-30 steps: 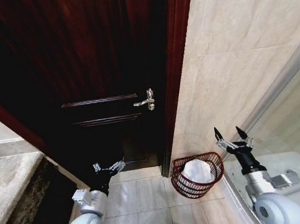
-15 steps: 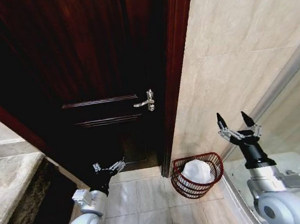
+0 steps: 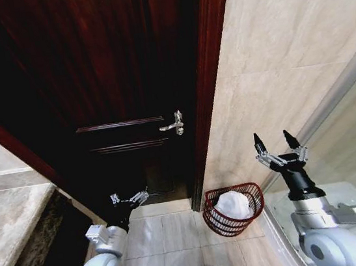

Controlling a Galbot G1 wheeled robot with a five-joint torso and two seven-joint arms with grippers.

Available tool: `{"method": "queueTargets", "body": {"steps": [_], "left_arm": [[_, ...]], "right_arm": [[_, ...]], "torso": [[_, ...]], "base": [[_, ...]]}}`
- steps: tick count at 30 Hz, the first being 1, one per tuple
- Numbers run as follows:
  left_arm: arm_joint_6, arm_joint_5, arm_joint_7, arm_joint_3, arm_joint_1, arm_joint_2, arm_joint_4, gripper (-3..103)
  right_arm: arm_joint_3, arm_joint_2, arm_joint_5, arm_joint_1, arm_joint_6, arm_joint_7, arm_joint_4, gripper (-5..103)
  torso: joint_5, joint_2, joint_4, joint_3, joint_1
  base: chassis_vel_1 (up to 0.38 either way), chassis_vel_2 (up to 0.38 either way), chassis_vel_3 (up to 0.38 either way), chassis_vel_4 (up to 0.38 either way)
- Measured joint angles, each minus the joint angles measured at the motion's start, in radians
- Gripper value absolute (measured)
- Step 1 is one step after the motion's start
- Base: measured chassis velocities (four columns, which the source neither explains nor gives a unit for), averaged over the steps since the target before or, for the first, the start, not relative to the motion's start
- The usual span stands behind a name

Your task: Discard the used towel into the hamper.

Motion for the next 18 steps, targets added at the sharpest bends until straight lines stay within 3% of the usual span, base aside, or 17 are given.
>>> {"method": "queueTargets", "body": {"steps": [9, 18], "left_arm": [[0.000, 0.000, 0.000, 0.000, 0.000, 0.000, 0.000, 100], [0.000, 0.000, 0.000, 0.000, 0.000, 0.000, 0.000, 100]], "right_arm": [[0.026, -0.018, 0.016, 0.002, 0.012, 0.038, 0.012, 100], [0.030, -0.026, 0.011, 0.017, 0.011, 0.059, 0.022, 100]], "torso": [[0.0000, 0.047, 0.0000, 0.026, 0.021], [-0.0001, 0.049, 0.0000, 0.027, 0.022]], "base": [[0.000, 0.000, 0.000, 0.000], [0.000, 0.000, 0.000, 0.000]]}}
